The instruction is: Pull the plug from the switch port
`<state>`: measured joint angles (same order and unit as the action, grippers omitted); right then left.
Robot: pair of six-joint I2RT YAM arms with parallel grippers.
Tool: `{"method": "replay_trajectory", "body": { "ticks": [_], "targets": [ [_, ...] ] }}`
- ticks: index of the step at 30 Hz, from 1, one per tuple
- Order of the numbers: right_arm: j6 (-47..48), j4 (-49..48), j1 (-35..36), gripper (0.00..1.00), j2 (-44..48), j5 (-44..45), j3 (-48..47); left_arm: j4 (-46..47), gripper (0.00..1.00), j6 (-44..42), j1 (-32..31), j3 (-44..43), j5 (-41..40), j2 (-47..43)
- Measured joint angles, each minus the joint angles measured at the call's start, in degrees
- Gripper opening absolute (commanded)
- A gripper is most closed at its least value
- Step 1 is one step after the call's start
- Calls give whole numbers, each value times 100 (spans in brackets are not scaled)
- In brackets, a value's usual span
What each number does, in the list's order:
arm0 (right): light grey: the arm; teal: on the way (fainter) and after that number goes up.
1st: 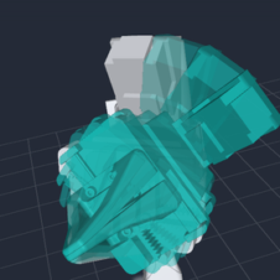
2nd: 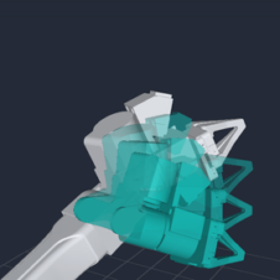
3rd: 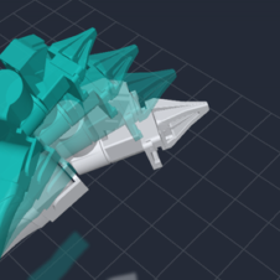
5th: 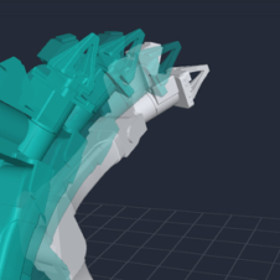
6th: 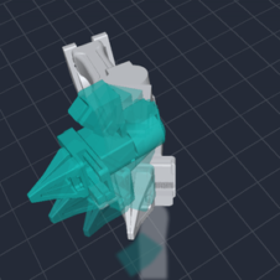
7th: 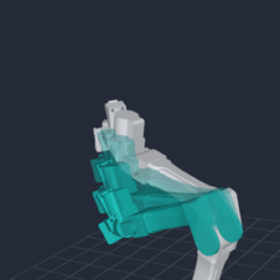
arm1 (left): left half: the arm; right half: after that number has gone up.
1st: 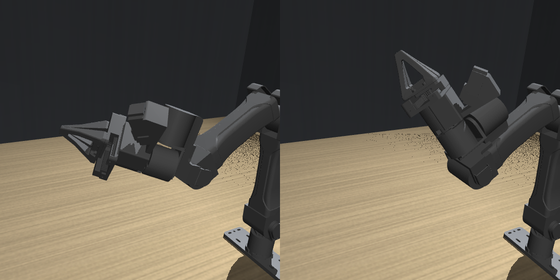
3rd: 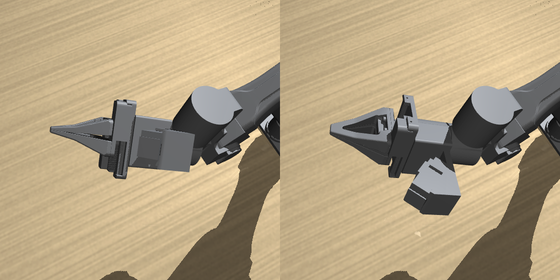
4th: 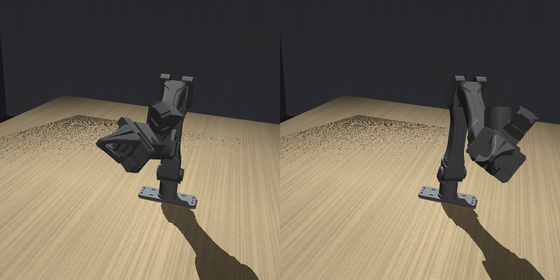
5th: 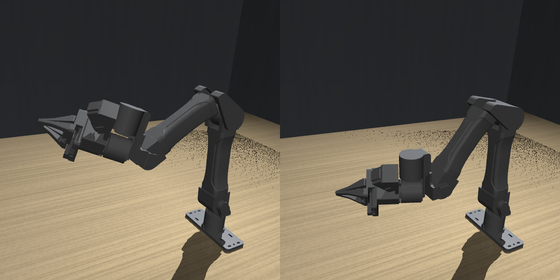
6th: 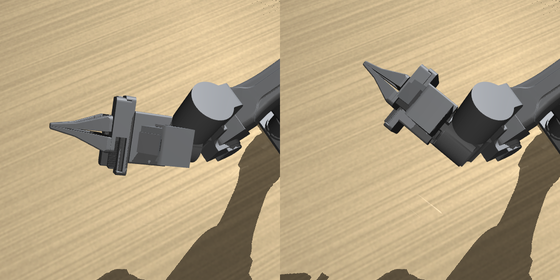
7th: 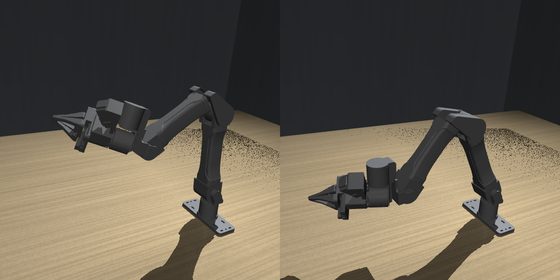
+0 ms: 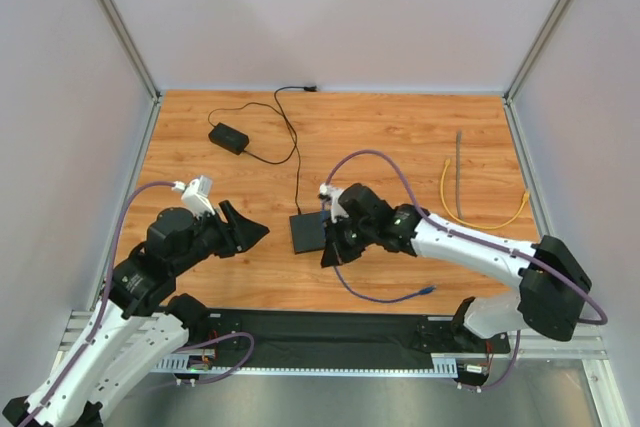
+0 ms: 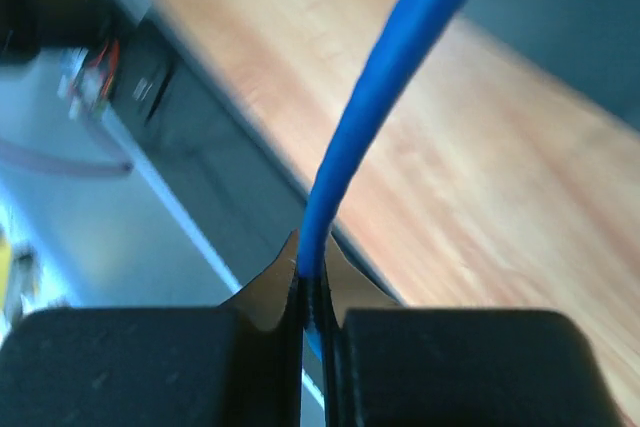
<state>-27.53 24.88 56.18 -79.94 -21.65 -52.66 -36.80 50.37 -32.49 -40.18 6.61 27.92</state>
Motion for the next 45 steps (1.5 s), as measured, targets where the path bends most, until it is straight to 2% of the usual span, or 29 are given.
{"method": "replay_trajectory", "body": {
  "ticks": [3,8,13,21,24,25,27,28,32,33,37,41,44,45],
  "targets": [
    [-317,332,-627,0,210,684,-9,-262,61,-153,0,-129,-212,-164],
    [-278,802,-2232,0,142,1331,-160,-501,60,-302,-2,-66,-173,-273],
    [396,1305,-3628,0,-800,2041,-1241,-511,60,-332,0,317,103,-546],
    [1202,1322,-4815,1,-2022,2684,-2103,-588,60,-632,0,391,474,-560],
    [1283,1331,-5080,11,-2417,2771,-2430,-590,59,-732,0,391,636,-525],
    [1298,1362,-5152,19,-2544,2804,-2557,-590,59,-748,0,391,686,-492],
    [1300,1375,-5228,30,-2730,2872,-2745,-614,59,-767,0,391,782,-413],
    [1303,1381,-5241,43,-2791,2894,-2815,-651,59,-769,0,391,817,-372],
    [1187,1513,-5193,54,-2859,2907,-2889,-1099,58,-693,0,280,807,-208],
    [1139,1576,-5169,60,-2841,2922,-2892,-1250,58,-667,0,229,776,-160],
    [929,1910,-4859,61,-2516,3279,-2726,-1663,57,-555,-2,-20,614,98],
    [785,2041,-3960,60,-1561,3469,-2304,-1720,56,-352,0,-70,463,223],
    [787,1755,-2992,54,-1217,3053,-2205,-1582,54,-68,0,26,435,199],
    [791,1615,-2761,47,-1261,2896,-2208,-1502,54,52,0,125,431,188]
  ]
}}
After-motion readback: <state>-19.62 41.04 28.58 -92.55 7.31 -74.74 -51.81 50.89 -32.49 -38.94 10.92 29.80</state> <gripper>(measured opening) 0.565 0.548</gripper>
